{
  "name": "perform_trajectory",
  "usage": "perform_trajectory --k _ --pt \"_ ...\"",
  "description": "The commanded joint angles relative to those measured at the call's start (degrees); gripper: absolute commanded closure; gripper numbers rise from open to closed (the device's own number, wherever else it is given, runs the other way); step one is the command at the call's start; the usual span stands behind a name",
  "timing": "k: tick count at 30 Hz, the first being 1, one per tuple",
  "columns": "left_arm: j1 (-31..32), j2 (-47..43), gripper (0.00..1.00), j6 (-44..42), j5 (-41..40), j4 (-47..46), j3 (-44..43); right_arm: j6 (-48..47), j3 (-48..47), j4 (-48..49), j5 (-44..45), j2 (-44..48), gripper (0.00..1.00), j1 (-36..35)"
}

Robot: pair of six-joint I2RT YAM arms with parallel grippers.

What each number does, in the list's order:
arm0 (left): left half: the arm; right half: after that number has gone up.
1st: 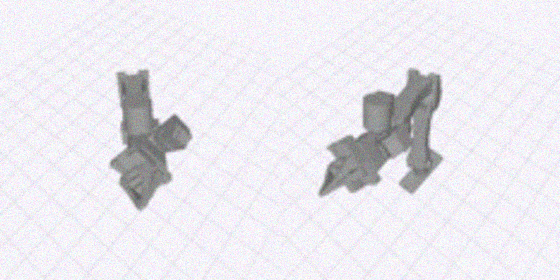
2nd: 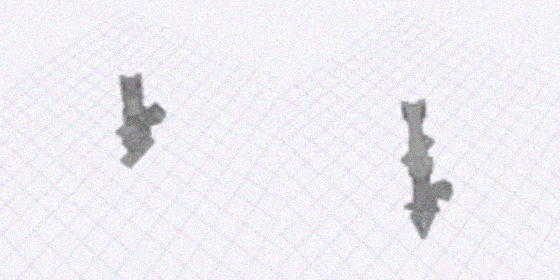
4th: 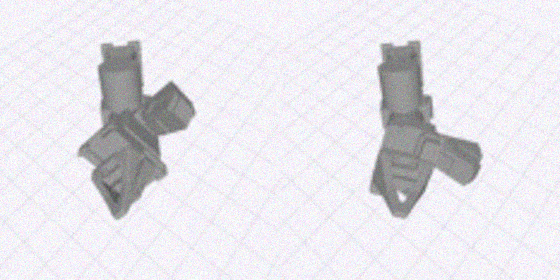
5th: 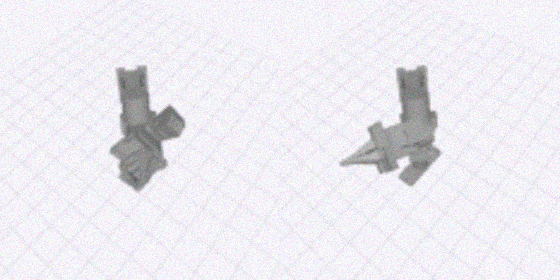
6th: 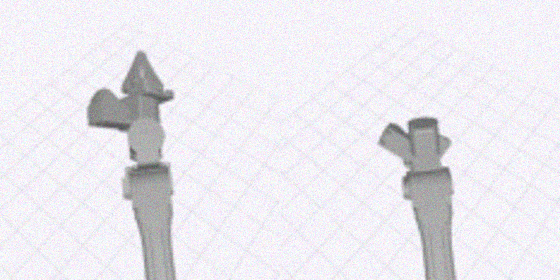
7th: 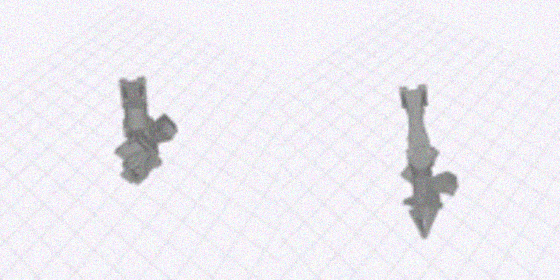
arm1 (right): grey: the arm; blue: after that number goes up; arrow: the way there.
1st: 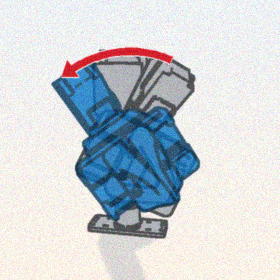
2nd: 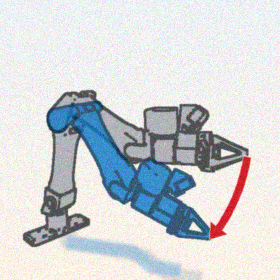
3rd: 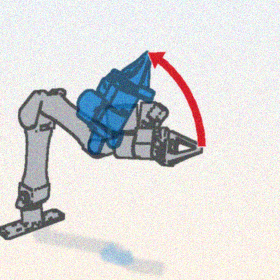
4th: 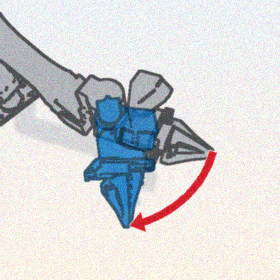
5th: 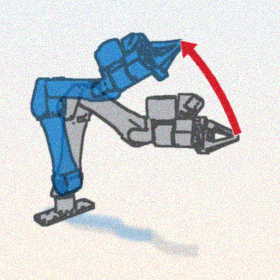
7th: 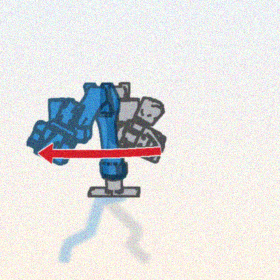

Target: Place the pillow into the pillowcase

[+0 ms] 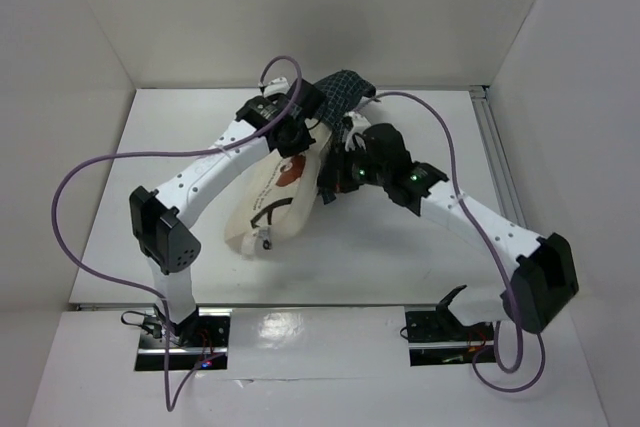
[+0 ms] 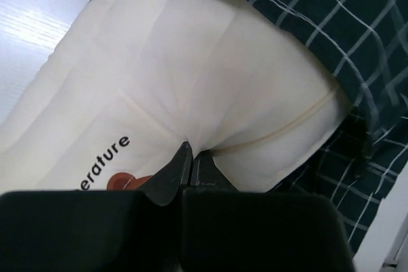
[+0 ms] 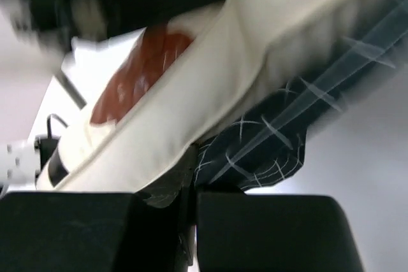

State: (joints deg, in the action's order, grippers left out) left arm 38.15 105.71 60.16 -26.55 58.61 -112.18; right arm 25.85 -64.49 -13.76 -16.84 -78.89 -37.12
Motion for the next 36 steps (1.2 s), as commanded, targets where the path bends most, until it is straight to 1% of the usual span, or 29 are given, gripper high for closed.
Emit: perform_trajectory --k 1,3,4,8,10,12,14,15,16,17,18,19,20,21,22,23,24,25,26,27,28,29,30,31,32,33,34,35,36 --pt "1.6 3.6 1.0 6.8 -2.3 -5.2 -1.3 -0.7 11.9 1.2 -5.9 7.0 1.0 0.8" --pt "2.1 6.8 1.0 9.3 -3.9 -5.2 -1.3 -1.2 17.1 1.2 -7.9 7.0 1.0 3.1" --pt "3.2 9.4 1.0 11.8 -5.0 -5.8 -1.3 -1.8 20.5 1.2 -8.5 6.5 1.0 5.1" --pt "5.4 13.4 1.0 16.5 -8.3 -5.8 -1.3 -2.4 24.3 -1.1 -8.5 5.9 1.0 10.4" --pt "6.2 14.8 1.0 16.5 -8.8 -6.4 -2.9 -2.9 25.1 -2.9 -6.7 6.6 1.0 12.7" --pt "7.6 18.9 1.0 15.3 -8.2 -7.0 -6.2 -3.4 25.6 -6.4 -6.0 7.4 1.0 14.8" --pt "8.5 19.7 1.0 13.9 -8.2 -7.0 -8.2 -3.4 26.2 -7.0 -5.5 8.2 1.0 16.2" --pt "9.2 20.4 1.0 13.3 -7.0 -7.0 -8.8 -3.4 26.2 -8.2 -5.5 9.2 1.0 16.9" --pt "9.2 20.4 1.0 10.4 -6.0 -7.0 -9.5 -3.4 26.2 -9.0 -4.2 10.1 0.83 18.1" --pt "9.2 20.4 0.97 8.9 -5.0 -7.0 -9.5 -3.4 26.2 -10.7 -3.4 10.7 0.64 18.7" --pt "9.7 18.9 0.9 7.4 -2.8 -7.5 -9.5 -2.8 26.2 -11.5 -2.6 11.5 0.48 18.7" --pt "9.7 18.0 0.82 5.4 -1.9 -7.5 -9.5 -2.8 26.2 -12.2 -1.9 12.4 0.37 19.4" --pt "9.7 16.7 0.72 2.4 -1.1 -7.5 -9.5 -2.3 24.7 -13.2 0.4 14.4 0.23 19.4" --pt "9.7 15.2 0.43 0.4 0.3 -6.9 -9.5 -2.3 23.7 -15.2 1.4 15.3 0.19 19.4" --pt "9.7 12.0 0.28 -2.0 0.3 -6.9 -8.8 -2.3 22.6 -16.2 2.8 16.1 0.16 19.4" --pt "9.2 10.3 0.15 -4.8 0.8 -6.1 -7.9 -1.7 20.0 -17.1 5.0 17.4 0.13 19.4" --pt "8.7 8.4 0.13 -5.7 0.8 -5.4 -7.0 -1.7 18.8 -17.7 5.7 17.4 0.09 19.4" --pt "7.0 6.2 0.15 -6.5 -0.3 -5.3 -3.1 -1.7 17.6 -17.7 7.0 17.4 0.08 19.4" --pt "6.1 1.2 0.16 -6.5 -1.5 -4.5 -0.2 -1.2 14.9 -18.3 7.6 17.4 0.07 17.8" --pt "4.8 -1.4 0.16 -6.5 -2.9 -4.5 3.3 -1.1 13.4 -18.8 8.3 16.3 0.05 16.8" --pt "3.3 -3.8 0.2 -6.5 -2.9 -4.5 10.7 -1.1 12.1 -18.8 9.4 15.6 0.04 15.6" --pt "-1.0 -6.0 0.22 -5.6 -2.9 -4.5 14.8 -0.5 10.1 -18.8 11.5 14.3 0.04 13.0" --pt "-3.5 -9.8 0.22 -5.6 -2.3 -6.3 18.6 0.3 9.0 -18.3 12.7 13.5 0.04 11.6" --pt "-6.0 -11.3 0.22 -5.6 -0.2 -7.3 26.0 0.3 8.0 -18.3 13.8 12.7 0.04 10.4" --pt "-10.4 -12.7 0.25 -5.6 0.5 -8.8 29.8 0.3 6.1 -18.3 15.3 11.1 0.04 9.0" --pt "-12.2 -13.9 0.25 -6.1 1.6 -13.0 33.4 0.3 5.1 -18.3 15.9 10.3 0.04 9.0" --pt "-13.7 -15.8 0.25 -6.1 4.5 -15.3 39.8 0.3 4.3 -18.8 15.9 9.7 0.04 8.3" --pt "-15.7 -16.3 0.25 -6.1 6.0 -17.5 42.4 0.3 3.8 -18.8 16.7 9.7 0.04 8.3" --pt "-16.3 -16.3 0.27 -6.6 7.8 -21.3 44.5 0.3 2.9 -18.8 16.7 9.0 0.04 8.3"
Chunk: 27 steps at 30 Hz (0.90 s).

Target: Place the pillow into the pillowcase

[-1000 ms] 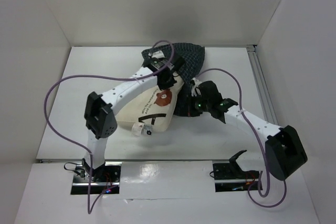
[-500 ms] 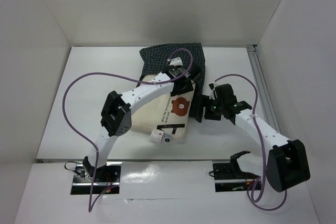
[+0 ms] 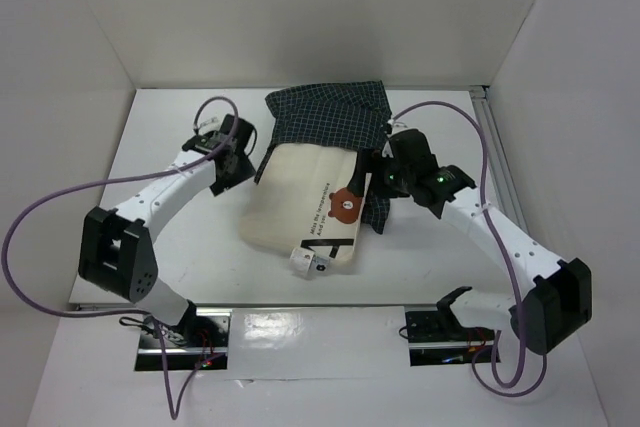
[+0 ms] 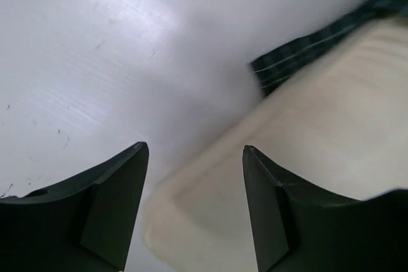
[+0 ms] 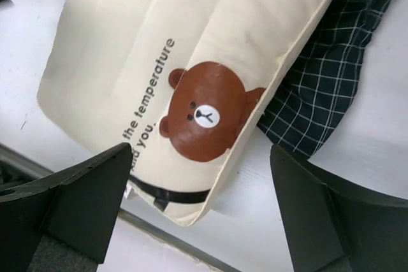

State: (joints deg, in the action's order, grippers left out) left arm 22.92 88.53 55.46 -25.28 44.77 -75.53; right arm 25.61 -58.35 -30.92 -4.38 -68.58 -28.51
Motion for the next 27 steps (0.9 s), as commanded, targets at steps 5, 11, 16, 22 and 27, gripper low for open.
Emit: perform_trajectory --k 5,11,16,22,27 --pt "10.1 5.8 0.29 -0.2 13.5 -8.1 6.4 -0.6 -7.8 -2.7 5.5 -4.4 0.04 -0.3" --pt "18.7 2.9 0.24 2.7 12.4 -4.1 0.4 -1.3 -15.4 -6.6 12.1 -11.4 0.0 -5.8" --pt "10.2 -7.3 0.16 2.7 9.8 -4.6 9.6 -2.8 -18.5 -7.8 18.3 -18.8 0.0 -11.3" --pt "4.9 -12.7 0.15 -2.5 16.8 -15.5 20.1 -5.1 -24.3 -7.8 24.6 -36.3 0.0 -16.3" --pt "6.2 -12.2 0.15 -9.5 24.0 -25.9 24.1 -9.1 -25.5 -6.2 18.6 -38.8 1.0 -14.7"
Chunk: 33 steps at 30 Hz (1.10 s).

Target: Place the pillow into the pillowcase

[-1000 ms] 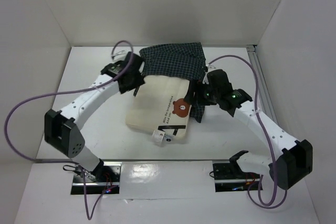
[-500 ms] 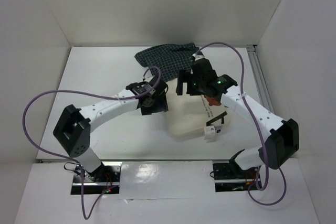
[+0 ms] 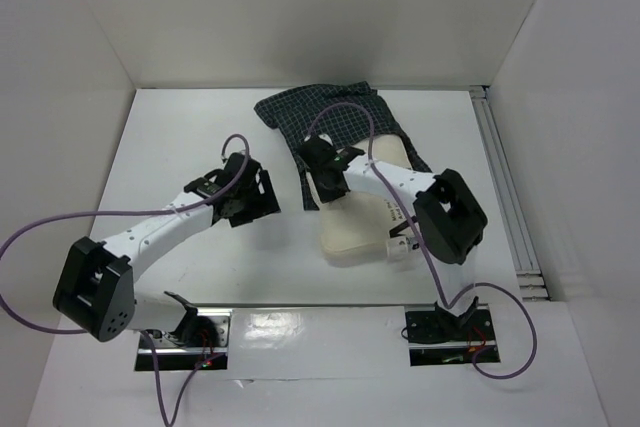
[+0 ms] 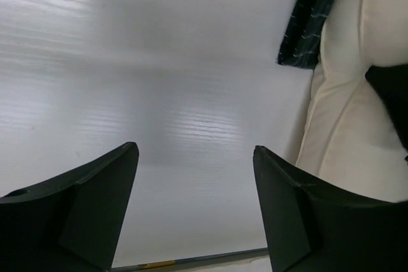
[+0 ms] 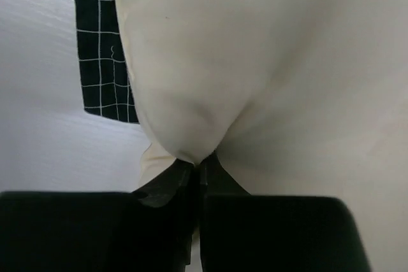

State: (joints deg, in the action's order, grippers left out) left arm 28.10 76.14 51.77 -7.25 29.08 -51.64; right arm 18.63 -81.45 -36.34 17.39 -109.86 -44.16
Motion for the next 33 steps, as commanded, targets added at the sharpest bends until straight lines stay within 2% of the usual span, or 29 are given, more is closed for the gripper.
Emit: perform_trajectory --k 1,5,12,17,21,23,29,31,33 --pt "2.2 0.8 0.09 -5.8 5.9 -12.9 0.8 -3.9 -2.4 -0.8 -6.5 6.5 1.0 2.1" --pt "5.9 3.7 0.02 -8.9 3.6 -17.8 -0.4 -5.4 -5.1 -3.1 -11.7 13.6 1.0 6.6" --pt "9.3 6.9 0.04 -17.7 3.1 -26.6 -2.2 -6.6 -9.3 -7.3 -17.7 19.2 1.0 10.7" --pt "9.3 9.1 0.02 -22.1 1.1 -26.6 -6.7 -6.6 -9.8 -8.0 -21.3 21.0 1.0 12.6" --pt "9.3 11.2 0.0 -25.8 -8.0 -22.8 -11.0 -6.6 -10.5 -9.3 -21.3 21.0 1.0 13.7" --pt "9.3 11.2 0.0 -29.3 -9.4 -24.9 -10.5 -6.6 -10.5 -9.3 -21.3 21.8 1.0 13.8" --pt "7.4 14.0 0.0 -35.5 -2.9 -31.4 -10.5 -7.7 -10.5 -9.8 -23.3 22.4 1.0 16.1" --pt "7.4 17.4 0.0 -36.7 0.5 -36.0 -11.0 -7.7 -10.5 -10.3 -23.8 22.4 1.0 16.7" --pt "6.9 21.0 0.02 -36.0 2.1 -34.1 -16.4 -7.7 -10.5 -10.3 -24.3 22.4 1.0 17.3"
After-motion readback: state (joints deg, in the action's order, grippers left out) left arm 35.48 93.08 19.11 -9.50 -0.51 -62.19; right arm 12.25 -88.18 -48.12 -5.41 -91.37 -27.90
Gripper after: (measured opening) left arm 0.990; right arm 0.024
